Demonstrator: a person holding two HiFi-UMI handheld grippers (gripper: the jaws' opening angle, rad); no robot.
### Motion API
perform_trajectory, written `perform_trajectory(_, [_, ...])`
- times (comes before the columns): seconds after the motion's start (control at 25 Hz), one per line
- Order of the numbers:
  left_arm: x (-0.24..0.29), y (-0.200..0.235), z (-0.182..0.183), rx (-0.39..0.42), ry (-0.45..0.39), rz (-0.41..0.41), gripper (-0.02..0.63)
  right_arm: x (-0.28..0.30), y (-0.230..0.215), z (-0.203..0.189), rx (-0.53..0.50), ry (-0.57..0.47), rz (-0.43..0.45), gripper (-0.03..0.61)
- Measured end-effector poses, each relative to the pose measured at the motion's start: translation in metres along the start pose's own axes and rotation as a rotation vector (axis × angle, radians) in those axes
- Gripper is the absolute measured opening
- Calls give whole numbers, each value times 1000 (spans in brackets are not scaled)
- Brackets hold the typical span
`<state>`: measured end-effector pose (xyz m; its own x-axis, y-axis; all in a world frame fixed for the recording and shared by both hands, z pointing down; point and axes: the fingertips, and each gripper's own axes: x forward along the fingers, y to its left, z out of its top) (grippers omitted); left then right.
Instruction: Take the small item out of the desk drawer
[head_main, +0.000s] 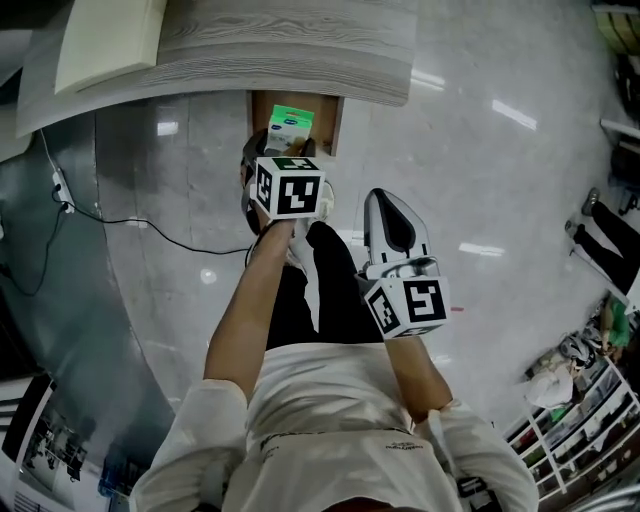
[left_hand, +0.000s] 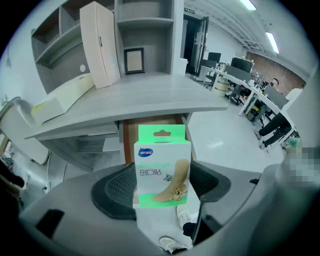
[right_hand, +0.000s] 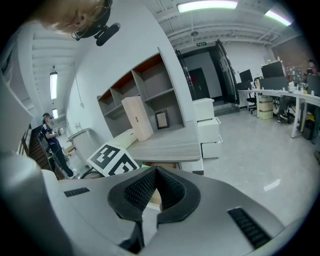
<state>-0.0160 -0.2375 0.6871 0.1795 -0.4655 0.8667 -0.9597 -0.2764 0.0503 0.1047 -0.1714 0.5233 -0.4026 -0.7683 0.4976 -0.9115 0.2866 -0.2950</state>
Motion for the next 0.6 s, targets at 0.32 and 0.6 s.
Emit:
perform_trajectory(0.32, [-66,-9,26,-4,-94,-31,347,-26,22,27,-41,-47,-6,31])
perform_trajectory(0.6, [-128,-15,41,-33,-171,-54,347,-53,41,51,-64,-90,-17,31])
